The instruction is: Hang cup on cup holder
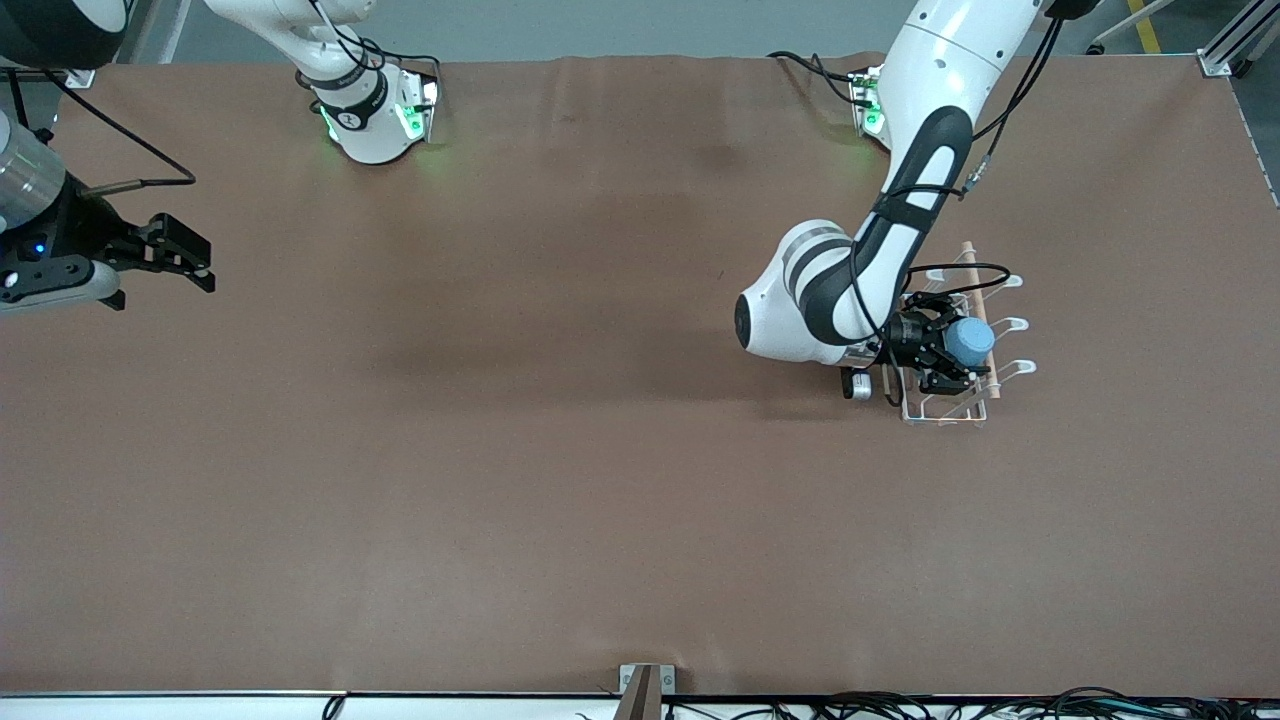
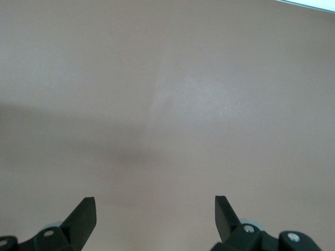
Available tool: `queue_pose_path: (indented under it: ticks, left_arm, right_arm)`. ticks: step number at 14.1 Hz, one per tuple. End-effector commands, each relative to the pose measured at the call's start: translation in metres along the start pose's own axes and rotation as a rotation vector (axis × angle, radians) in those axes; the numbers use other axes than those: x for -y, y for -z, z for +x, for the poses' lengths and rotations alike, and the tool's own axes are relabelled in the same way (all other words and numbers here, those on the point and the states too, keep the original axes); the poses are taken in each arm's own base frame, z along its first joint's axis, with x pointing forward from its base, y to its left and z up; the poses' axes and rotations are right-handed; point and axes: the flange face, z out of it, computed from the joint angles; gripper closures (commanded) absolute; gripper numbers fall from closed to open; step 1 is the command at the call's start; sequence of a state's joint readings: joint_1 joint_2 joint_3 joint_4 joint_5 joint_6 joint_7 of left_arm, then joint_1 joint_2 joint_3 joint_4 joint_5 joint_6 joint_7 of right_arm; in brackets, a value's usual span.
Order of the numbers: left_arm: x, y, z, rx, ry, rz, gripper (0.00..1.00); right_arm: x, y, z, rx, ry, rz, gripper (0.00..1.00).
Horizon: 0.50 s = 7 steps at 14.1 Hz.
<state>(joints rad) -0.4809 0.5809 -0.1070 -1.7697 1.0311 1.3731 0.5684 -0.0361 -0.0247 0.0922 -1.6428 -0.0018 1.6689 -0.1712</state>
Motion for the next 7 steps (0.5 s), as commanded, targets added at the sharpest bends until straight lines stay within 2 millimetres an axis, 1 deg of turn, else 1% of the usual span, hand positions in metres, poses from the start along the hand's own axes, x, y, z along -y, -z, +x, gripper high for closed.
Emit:
queue_pose_path:
  ticks: [1, 2, 3, 5, 6, 7]
  left_arm:
    - [0.0, -0.004, 0.001, -0.003, 0.065, 0.024, 0.0]
    - [0.0, -0.005, 0.001, -0.003, 0.073, 0.022, 0.0]
    - [0.001, -0.004, -0.003, -0.005, 0.079, 0.022, 0.0]
    - [0.004, -0.003, -0.01, -0.012, 0.093, 0.022, 0.0]
    - [0.005, 0.0, -0.017, -0.019, 0.104, 0.022, 0.0]
    - [0.008, 0.005, -0.03, -0.037, 0.126, 0.018, 0.0]
  right_arm:
    - [0.027, 0.029, -0.026, 0.037, 0.031, 0.014, 0.0]
    - [0.046, 0.051, -0.034, 0.022, 0.023, 0.005, 0.0]
    - [0.046, 0.06, -0.036, 0.024, 0.0, -0.001, 0.0]
    - [0.027, 0.06, -0.033, 0.016, -0.034, 0.0, 0.0]
    - [0.015, 0.053, -0.019, -0.019, -0.052, 0.008, 0.0]
    - [0.019, 0.062, -0.008, -0.076, -0.049, 0.007, 0.0]
